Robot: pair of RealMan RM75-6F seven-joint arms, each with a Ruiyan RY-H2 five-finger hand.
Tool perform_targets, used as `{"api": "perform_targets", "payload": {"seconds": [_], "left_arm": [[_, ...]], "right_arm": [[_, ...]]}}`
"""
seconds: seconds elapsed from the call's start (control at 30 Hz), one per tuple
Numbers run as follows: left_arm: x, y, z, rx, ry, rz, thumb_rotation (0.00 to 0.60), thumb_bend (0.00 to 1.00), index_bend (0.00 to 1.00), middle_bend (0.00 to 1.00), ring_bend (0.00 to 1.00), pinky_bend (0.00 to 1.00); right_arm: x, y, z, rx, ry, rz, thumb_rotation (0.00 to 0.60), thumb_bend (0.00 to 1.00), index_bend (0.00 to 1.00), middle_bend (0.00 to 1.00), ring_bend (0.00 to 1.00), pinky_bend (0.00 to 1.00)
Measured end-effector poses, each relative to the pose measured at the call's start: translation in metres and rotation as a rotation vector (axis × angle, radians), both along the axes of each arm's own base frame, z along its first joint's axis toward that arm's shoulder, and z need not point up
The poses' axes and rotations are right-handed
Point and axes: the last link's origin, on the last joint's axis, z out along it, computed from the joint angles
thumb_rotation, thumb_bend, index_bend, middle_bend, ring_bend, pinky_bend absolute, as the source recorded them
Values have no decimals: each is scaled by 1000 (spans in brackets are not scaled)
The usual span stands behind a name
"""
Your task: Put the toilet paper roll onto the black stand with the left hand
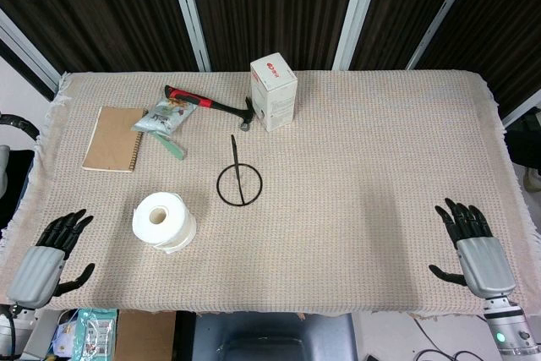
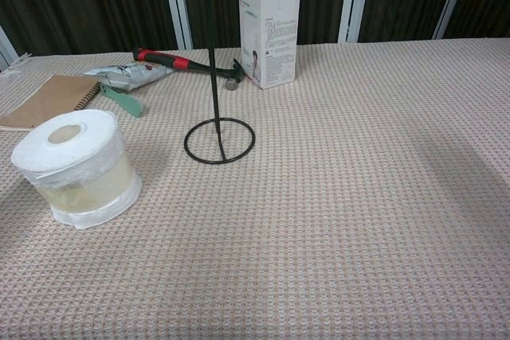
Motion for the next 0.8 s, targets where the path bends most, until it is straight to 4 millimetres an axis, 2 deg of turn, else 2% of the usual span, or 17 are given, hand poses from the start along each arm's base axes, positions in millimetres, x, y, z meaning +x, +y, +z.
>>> {"api": "perform_targets", "payload": {"seconds": [0.3,0.4,0.53,0.63,0.8], "left_arm": [[5,2,-19,-100,-139,-15,600,342,0,0,0,77],[7,6,-34,-133,-236,-26,600,330,0,0,0,67],[12,16,-65,-174,-367,-35,600,328,0,0,0,55],[16,27,-84,-184,-379,-48,600,328,0,0,0,46],[25,41,-104,-160,-351,-71,600,327,0,0,0,44]], "right_arm": [[1,3,5,2,-18,1,600,54,0,0,0,0],[1,3,6,-2,-23,1,600,54,0,0,0,0],[1,3,7,2,-27,-2,600,53,0,0,0,0],[0,3,6,15,-30,-7,600,54,0,0,0,0],[0,4,8,31,-37,-15,600,53,0,0,0,0]]}}
